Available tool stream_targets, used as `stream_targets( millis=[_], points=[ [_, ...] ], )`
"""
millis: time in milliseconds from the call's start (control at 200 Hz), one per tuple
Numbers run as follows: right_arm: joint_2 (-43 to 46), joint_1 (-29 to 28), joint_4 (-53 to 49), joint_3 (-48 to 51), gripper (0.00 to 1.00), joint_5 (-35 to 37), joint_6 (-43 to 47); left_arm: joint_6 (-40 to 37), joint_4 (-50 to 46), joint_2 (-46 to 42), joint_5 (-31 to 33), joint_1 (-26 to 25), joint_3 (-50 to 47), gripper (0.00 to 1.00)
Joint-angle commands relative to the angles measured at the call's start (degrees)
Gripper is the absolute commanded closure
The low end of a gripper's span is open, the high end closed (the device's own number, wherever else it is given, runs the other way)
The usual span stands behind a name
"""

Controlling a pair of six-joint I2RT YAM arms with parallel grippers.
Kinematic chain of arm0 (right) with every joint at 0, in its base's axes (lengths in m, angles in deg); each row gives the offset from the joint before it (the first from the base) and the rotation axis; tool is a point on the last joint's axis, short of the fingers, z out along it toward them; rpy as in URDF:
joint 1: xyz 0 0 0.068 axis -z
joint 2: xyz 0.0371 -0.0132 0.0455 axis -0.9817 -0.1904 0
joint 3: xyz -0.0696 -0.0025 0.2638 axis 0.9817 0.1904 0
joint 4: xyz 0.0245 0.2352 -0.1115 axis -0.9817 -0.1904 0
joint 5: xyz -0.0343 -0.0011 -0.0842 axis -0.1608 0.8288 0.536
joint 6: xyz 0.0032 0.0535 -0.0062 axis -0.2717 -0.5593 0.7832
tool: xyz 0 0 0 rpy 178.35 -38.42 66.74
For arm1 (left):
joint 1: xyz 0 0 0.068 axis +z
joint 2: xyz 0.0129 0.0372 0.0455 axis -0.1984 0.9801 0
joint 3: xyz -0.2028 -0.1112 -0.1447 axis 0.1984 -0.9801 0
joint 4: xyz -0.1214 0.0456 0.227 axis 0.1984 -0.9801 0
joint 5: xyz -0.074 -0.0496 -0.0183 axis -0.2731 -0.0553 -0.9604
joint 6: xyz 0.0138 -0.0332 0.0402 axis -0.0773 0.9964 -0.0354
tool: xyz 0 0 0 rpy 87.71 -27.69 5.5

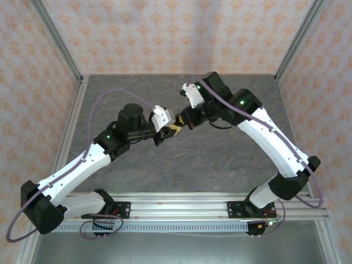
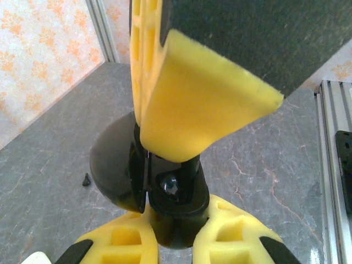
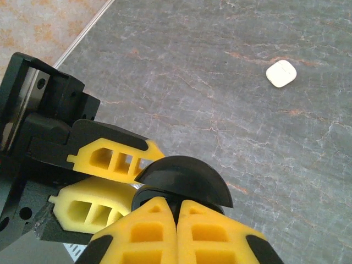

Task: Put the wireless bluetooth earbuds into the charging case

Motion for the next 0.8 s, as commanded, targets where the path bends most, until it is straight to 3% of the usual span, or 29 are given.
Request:
stream_targets(
  millis=[0, 260, 595, 796],
  points=[
    [0.9, -0.1, 0.6, 1.0, 0.96, -3.2, 2.0, 0.5, 1.5, -0.6, -0.9, -0.4, 1.7, 1.0],
    [0.2, -0.1, -0.6, 1.2, 0.94, -3.7, 2.8, 0.7, 1.5, -0.8, -0.9, -0.4, 1.8, 1.0],
    [0.9, -0.1, 0.4, 1.7, 0.76, -2.7, -0.8, 1.4, 2.7, -0.6, -0.8, -0.4, 1.3, 1.0],
    [1.3, 0.0, 1.6, 1.3, 0.59, -2.3, -3.6, 1.5, 2.7, -0.8, -0.6, -0.4, 1.0, 1.0]
  ],
)
